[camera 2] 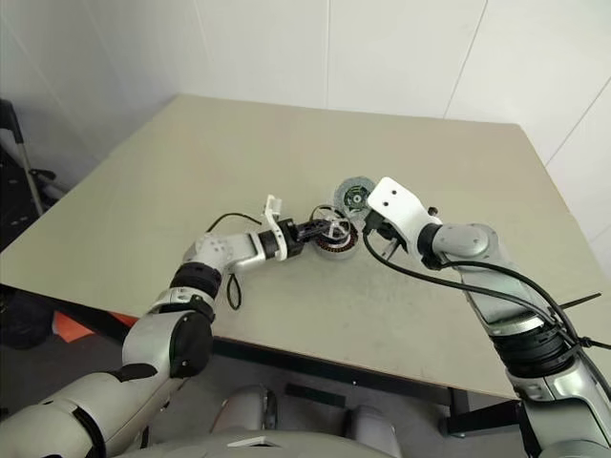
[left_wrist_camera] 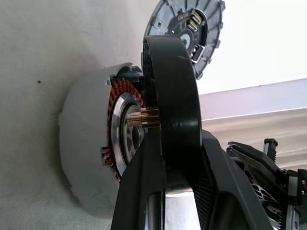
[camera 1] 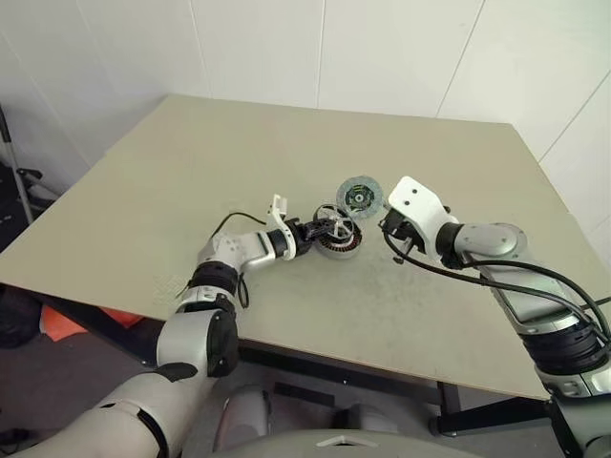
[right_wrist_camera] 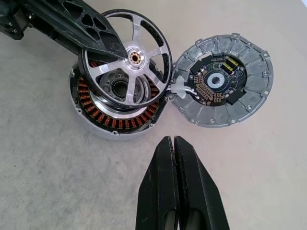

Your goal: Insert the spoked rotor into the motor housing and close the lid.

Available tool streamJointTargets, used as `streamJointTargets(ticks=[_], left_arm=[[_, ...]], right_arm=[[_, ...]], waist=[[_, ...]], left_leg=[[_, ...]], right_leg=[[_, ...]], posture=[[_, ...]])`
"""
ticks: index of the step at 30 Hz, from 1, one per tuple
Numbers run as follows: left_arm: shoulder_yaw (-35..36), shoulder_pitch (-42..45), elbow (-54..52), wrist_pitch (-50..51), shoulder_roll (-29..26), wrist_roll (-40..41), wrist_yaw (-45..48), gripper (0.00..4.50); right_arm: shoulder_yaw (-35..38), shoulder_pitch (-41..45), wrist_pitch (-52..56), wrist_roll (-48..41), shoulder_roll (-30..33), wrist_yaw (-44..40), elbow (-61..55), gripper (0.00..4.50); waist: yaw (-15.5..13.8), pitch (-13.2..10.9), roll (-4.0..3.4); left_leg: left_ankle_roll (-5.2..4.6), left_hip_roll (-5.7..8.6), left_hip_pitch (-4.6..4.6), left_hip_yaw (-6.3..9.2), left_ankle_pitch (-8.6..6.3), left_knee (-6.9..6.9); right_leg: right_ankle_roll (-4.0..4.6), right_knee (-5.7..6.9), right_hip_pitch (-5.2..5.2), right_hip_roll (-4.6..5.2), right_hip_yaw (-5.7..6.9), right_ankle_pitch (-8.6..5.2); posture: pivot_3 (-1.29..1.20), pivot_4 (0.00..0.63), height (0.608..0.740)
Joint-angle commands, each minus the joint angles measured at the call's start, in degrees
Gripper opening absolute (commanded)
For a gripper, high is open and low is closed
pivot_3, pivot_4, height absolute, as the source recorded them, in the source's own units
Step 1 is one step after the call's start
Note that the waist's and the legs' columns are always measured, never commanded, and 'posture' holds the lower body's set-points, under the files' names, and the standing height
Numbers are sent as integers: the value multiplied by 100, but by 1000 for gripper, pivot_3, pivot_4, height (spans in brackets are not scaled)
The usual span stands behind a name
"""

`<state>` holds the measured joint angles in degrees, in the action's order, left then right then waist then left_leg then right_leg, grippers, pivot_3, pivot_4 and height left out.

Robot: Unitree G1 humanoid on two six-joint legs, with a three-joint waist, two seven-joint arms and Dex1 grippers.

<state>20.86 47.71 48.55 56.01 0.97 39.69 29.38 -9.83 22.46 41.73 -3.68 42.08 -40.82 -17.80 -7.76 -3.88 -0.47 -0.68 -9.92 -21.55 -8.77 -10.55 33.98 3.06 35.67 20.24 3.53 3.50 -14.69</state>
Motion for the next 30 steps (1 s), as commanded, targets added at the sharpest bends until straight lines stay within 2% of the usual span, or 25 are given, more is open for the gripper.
streamJointTargets(ticks=[1,11,20,26,30], left_arm=[[-1,-80,-248,60,13,-9,-120,411],[60,-56,-498,314,213,229,0,411],[52,-14,-236,92,165,65,-47,411],[-202,-64,-263,36,154,-91,128,411],[-283,-29,-129,41,115,-218,132,1771]], right_arm=[[38,198,-121,69,-11,30,-16,0],[1,247,-135,97,-51,0,-25,0],[32,233,-114,121,-58,11,-37,0],[25,255,-141,127,-75,2,-17,0],[23,280,-151,118,-96,-15,-25,0]], waist=[[2,0,0],[0,-1,-2],[1,-3,-5],[2,-3,-6],[2,-3,-7]], left_leg=[[-1,2,0,-1,0,0],[-9,6,-6,-1,-5,0],[-11,7,-10,-1,-7,-1],[-12,8,-9,-2,-7,-1],[-12,8,-8,-1,-7,-1]], right_leg=[[0,0,0,2,0,0],[-1,-8,1,9,3,0],[-1,-12,4,12,6,0],[-2,-12,3,13,7,0],[-2,-13,2,14,7,0]], posture=[[0,0,740],[0,0,740],[0,0,740],[0,0,740],[0,0,740]])
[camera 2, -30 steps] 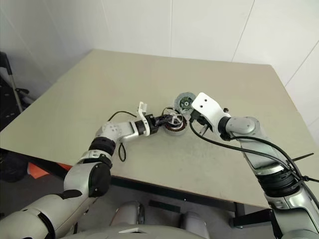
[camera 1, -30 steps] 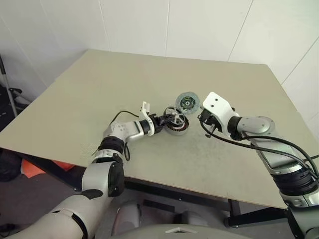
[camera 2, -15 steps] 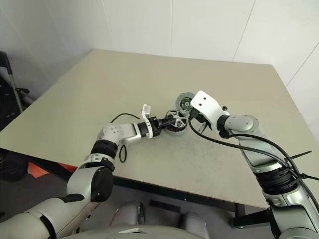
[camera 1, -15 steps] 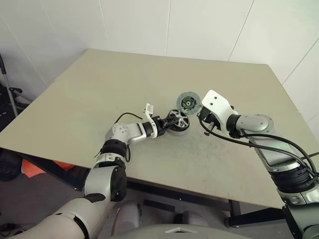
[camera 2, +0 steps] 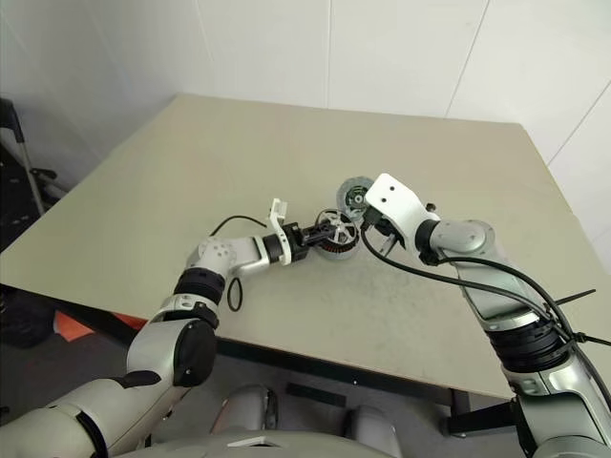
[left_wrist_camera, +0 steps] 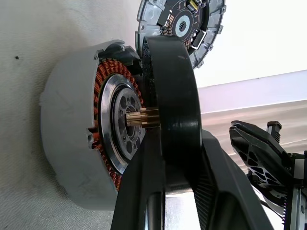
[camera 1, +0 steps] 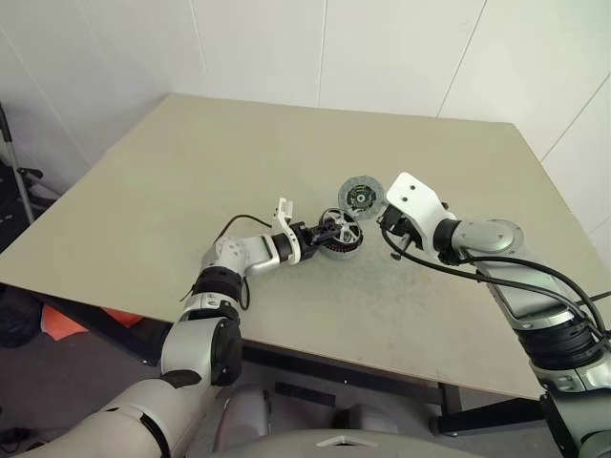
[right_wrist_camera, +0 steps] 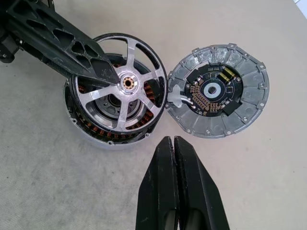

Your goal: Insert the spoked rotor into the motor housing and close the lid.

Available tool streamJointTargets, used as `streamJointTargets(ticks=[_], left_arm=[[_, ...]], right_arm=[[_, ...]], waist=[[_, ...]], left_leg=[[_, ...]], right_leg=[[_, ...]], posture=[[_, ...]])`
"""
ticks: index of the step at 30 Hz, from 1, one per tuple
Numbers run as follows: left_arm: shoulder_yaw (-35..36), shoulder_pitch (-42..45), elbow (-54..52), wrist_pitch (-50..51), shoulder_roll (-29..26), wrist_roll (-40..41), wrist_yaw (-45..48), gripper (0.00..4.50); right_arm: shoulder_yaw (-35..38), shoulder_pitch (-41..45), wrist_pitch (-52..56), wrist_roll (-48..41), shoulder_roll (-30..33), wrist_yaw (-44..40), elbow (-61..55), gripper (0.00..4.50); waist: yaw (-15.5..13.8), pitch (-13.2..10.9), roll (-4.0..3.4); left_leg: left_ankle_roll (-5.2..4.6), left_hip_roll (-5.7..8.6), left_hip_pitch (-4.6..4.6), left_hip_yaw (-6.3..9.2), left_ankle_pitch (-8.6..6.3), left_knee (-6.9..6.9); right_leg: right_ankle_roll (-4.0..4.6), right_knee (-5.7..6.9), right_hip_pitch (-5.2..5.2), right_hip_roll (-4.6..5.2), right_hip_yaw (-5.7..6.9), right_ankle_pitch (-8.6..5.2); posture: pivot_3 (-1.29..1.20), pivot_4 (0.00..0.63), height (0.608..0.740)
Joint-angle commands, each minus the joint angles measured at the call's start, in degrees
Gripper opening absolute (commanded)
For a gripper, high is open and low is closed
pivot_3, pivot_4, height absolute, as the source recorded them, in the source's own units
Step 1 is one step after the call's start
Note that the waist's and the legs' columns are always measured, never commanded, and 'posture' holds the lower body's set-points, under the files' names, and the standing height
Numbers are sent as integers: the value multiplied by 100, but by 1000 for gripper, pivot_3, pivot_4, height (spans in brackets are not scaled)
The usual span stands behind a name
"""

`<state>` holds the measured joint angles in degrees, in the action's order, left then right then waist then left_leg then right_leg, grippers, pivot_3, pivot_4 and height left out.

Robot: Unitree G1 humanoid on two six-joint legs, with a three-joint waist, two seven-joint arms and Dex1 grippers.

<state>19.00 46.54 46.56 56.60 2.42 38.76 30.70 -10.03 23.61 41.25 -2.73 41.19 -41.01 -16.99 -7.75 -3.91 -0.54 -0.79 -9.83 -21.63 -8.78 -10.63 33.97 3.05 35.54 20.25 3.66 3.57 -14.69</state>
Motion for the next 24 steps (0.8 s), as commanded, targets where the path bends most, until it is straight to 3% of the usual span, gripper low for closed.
streamJointTargets(ticks=[1,3,10,17,24], left_arm=[[-104,98,101,3,-39,-138,-12,2035],[-113,109,131,39,-52,-138,-13,2659],[-172,8,-100,214,-196,-134,48,2659],[-255,-406,-1083,653,-724,-20,103,2659],[-80,-594,-1485,755,-916,122,-92,2659]], right_arm=[[42,170,-111,24,-11,2,-100,0],[40,179,-123,28,-20,-2,-90,0],[39,188,-162,29,-30,-16,-77,0],[43,273,-239,-29,-117,-52,-24,0],[6,453,-396,-15,-339,-57,217,0]], waist=[[0,1,-1],[-1,1,-2],[12,0,-3],[60,1,-4],[55,-3,-11]], left_leg=[[0,0,3,0,0,0],[0,3,17,0,0,0],[1,6,51,-2,-1,-6],[15,8,39,-12,9,-61],[16,10,26,-14,10,-69]], right_leg=[[0,0,-3,1,0,0],[0,0,-16,4,1,0],[-7,-5,-50,9,1,-4],[-3,-12,-13,8,1,-7],[2,-17,-1,8,2,-13]], posture=[[0,0,740],[0,0,740],[0,0,740],[0,0,740],[0,0,740]])
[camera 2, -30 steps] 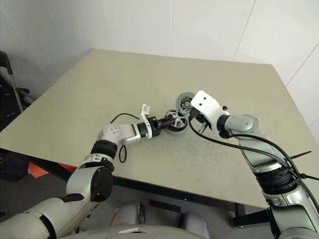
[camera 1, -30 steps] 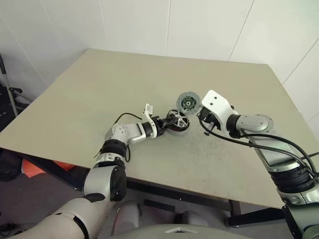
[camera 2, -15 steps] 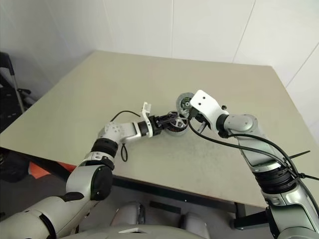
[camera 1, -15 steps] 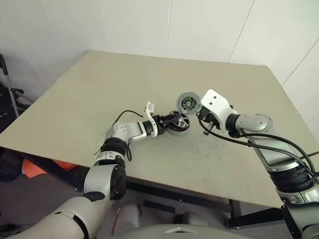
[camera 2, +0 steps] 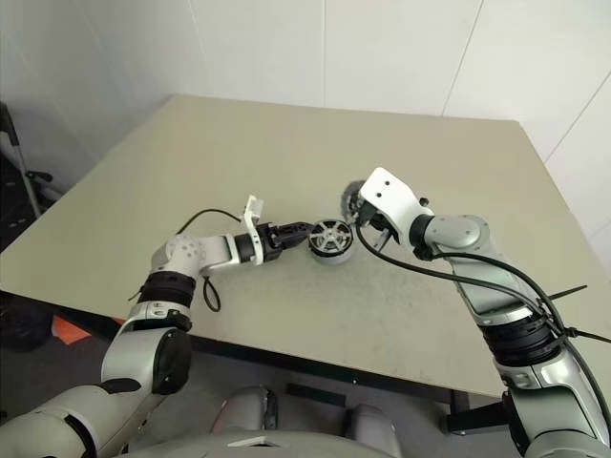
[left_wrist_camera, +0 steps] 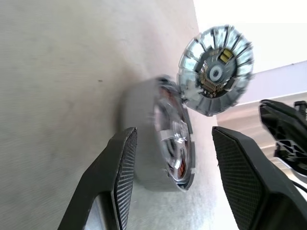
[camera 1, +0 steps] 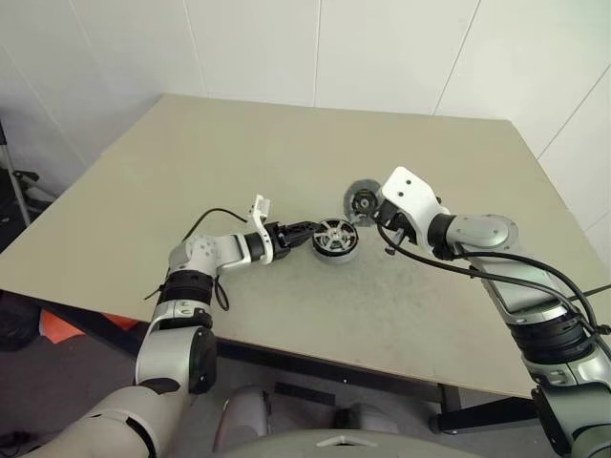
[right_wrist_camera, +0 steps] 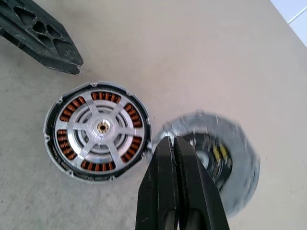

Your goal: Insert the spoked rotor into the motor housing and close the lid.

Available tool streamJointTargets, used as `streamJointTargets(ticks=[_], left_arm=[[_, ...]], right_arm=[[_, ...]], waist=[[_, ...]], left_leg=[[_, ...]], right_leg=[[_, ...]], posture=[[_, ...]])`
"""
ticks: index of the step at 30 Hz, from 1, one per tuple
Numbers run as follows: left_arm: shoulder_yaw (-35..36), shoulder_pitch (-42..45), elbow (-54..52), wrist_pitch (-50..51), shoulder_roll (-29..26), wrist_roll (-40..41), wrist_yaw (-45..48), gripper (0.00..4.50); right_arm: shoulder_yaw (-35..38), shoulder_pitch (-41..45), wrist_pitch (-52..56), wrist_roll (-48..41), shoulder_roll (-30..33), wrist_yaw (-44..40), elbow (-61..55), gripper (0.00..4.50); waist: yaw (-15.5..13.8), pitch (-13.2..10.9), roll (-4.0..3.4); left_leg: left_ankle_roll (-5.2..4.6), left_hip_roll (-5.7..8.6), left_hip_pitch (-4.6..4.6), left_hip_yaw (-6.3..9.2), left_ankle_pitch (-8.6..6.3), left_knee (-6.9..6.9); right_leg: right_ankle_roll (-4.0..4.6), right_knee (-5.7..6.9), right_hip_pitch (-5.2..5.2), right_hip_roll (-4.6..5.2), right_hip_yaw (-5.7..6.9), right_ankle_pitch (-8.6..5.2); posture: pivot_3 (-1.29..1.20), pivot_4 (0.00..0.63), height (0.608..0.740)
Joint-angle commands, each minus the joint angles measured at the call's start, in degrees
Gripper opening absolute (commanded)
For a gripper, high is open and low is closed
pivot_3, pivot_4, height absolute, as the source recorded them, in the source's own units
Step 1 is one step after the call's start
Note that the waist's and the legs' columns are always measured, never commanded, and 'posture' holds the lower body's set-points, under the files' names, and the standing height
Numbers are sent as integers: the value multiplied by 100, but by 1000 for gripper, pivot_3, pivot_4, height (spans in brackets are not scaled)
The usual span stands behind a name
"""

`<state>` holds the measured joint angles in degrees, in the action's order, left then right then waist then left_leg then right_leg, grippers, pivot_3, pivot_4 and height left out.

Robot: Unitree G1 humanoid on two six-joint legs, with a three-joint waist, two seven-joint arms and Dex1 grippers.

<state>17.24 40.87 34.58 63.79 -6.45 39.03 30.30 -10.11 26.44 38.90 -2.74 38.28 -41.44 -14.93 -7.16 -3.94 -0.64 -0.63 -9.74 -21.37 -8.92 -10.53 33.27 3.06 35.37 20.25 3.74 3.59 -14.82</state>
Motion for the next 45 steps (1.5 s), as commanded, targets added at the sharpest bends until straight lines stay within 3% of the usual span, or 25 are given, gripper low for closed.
streamJointTargets(ticks=[1,8,16,23,27,35,42,45], left_arm=[[108,-52,-340,45,-19,110,-81,2659],[92,-294,-796,-31,67,93,-236,2659],[42,-530,-1165,-453,-165,-68,-277,2659],[58,-587,-1144,-630,-274,-112,-339,2659],[44,-687,-1318,-611,-237,-91,-401,2659],[49,-824,-1446,-643,-203,-84,-459,2659],[-4,-807,-1429,-725,-185,-117,-448,2659],[204,-811,-1562,-768,-139,76,-474,2659]], right_arm=[[3,189,-181,-12,-68,-23,33,0],[38,235,-232,-216,-281,-146,-27,0],[72,147,-153,-546,-952,11,233,0],[-127,85,-499,-301,-1730,524,1562,0],[-236,31,-660,-136,-1655,575,1796,0],[29,105,-554,-591,-1344,17,866,0],[9,342,-815,-378,-1412,232,1692,0],[180,307,-1018,-461,-1727,496,2326,0]], waist=[[-11,-2,-1],[-10,-3,-2],[5,-4,-3],[-10,-4,-3],[-4,-3,-2],[-2,-4,-2],[-7,-4,-2],[5,-4,-1]], left_leg=[[-1,0,-2,0,0,0],[-4,-1,-18,0,-2,0],[-3,-2,-19,0,-2,-1],[19,0,-20,1,11,1],[21,0,-29,2,12,2],[23,-2,-28,3,13,2],[27,-1,-24,3,17,2],[27,-2,-29,3,16,2]], right_leg=[[0,-5,0,0,0,0],[0,-13,7,1,5,1],[0,-12,10,0,6,1],[0,-11,8,1,9,1],[-1,-11,14,3,12,1],[-3,-10,14,1,13,2],[-2,-5,12,1,13,2],[-1,-5,16,1,13,2]], posture=[[0,0,740],[0,0,740],[0,0,740],[0,0,740],[0,0,740],[0,0,740],[0,0,740],[0,0,740]])
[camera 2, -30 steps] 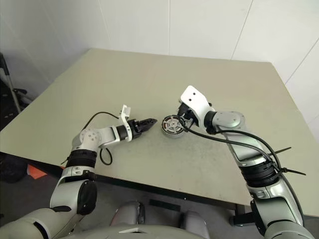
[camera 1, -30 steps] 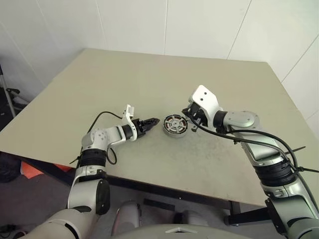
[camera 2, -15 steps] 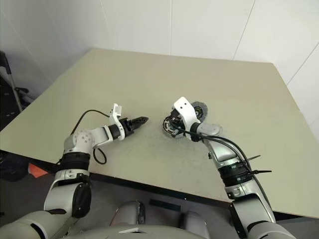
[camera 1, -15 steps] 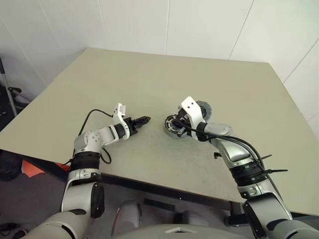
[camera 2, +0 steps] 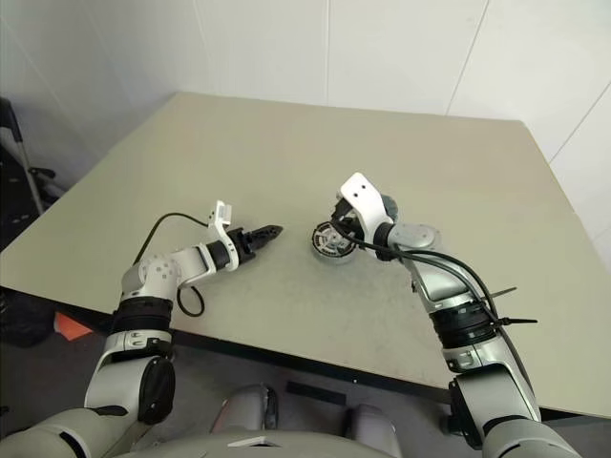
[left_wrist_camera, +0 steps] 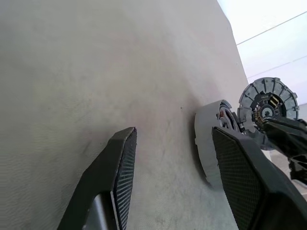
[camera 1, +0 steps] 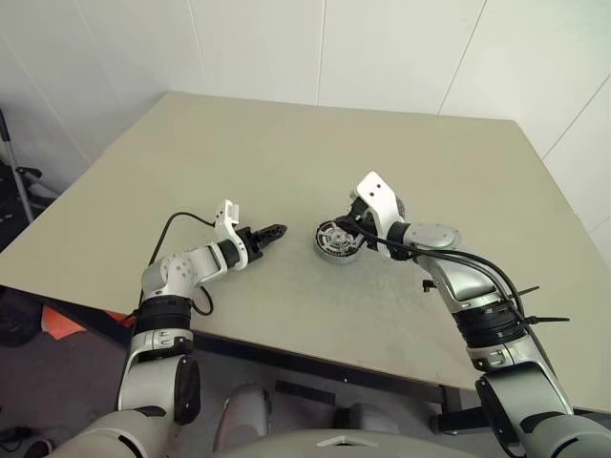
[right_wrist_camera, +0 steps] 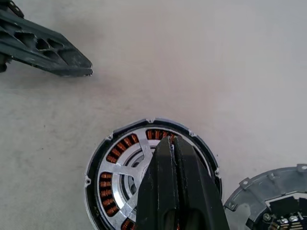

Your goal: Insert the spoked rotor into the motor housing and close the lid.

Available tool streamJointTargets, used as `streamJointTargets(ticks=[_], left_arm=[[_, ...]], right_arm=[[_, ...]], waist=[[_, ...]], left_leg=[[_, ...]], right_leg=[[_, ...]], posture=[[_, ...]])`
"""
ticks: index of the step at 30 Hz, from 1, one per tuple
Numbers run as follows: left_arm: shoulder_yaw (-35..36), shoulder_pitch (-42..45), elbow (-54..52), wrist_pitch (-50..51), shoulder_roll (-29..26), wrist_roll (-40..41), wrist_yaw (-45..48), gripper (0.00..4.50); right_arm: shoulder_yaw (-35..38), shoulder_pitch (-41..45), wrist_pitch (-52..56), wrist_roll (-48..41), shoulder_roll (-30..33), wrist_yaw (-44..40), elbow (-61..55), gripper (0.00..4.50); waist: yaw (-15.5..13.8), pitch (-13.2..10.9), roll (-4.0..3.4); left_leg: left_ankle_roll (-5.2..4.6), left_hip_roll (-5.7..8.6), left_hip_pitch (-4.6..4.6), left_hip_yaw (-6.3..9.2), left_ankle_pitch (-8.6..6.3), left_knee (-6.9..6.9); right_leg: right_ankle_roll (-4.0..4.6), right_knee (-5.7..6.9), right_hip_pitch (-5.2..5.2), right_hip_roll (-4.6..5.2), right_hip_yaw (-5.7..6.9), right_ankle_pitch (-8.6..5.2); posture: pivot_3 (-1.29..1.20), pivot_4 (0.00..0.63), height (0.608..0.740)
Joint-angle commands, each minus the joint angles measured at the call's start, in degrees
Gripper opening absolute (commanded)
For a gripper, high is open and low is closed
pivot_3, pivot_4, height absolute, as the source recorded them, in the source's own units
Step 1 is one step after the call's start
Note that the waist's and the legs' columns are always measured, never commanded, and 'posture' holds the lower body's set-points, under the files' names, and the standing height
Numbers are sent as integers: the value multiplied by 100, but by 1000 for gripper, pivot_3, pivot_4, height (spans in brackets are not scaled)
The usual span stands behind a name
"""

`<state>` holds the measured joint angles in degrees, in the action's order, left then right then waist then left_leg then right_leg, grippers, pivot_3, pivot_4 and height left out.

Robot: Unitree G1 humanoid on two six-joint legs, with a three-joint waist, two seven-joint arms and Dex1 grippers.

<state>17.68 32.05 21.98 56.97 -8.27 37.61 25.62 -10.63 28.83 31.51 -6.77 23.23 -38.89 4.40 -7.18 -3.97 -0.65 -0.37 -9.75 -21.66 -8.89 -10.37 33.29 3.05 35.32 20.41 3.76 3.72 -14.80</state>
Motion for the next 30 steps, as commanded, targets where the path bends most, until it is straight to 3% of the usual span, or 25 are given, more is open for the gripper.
streamJointTargets(ticks=[1,4,12,17,23,26,30], left_arm=[[247,86,-373,-77,52,316,-5,2659],[258,72,-603,-44,14,418,9,2659],[152,-20,-693,-123,-81,397,69,2659],[61,34,-585,-252,-131,329,161,2659],[-172,187,-416,-500,-272,130,364,2659],[-550,191,-510,-715,-412,-190,486,2692],[-1626,-12,-1041,-1278,-742,-1103,618,2692]], right_arm=[[283,75,-465,39,-306,435,751,0],[228,34,-849,248,-335,593,1207,0],[253,70,-728,-45,105,-101,-102,0],[-64,300,-315,6,945,-959,-1230,0],[-1058,822,-1187,652,2170,-2537,-1443,0],[-1464,1119,-1890,990,2375,-3102,-1071,921],[-1940,1445,-3004,1561,2352,-3485,-242,2278]], waist=[[8,0,0],[9,0,0],[0,-1,0],[-1,-1,0],[-8,-2,2],[-5,-2,3],[4,-2,2]], left_leg=[[0,-1,0,0,0,0],[0,0,-2,0,0,0],[0,1,6,0,0,2],[-3,-1,0,1,0,2],[-5,0,2,2,-2,4],[-12,-2,1,3,-6,7],[-28,-3,-1,3,-14,14]], right_leg=[[0,0,0,0,0,0],[1,1,3,0,1,0],[0,3,-8,1,1,0],[-2,4,-1,-1,2,1],[-2,0,-5,0,2,0],[-2,5,-4,0,2,0],[0,14,0,0,2,-1]], posture=[[0,0,740],[0,0,740],[0,0,740],[0,0,740],[0,0,740],[0,0,740],[0,0,740]])
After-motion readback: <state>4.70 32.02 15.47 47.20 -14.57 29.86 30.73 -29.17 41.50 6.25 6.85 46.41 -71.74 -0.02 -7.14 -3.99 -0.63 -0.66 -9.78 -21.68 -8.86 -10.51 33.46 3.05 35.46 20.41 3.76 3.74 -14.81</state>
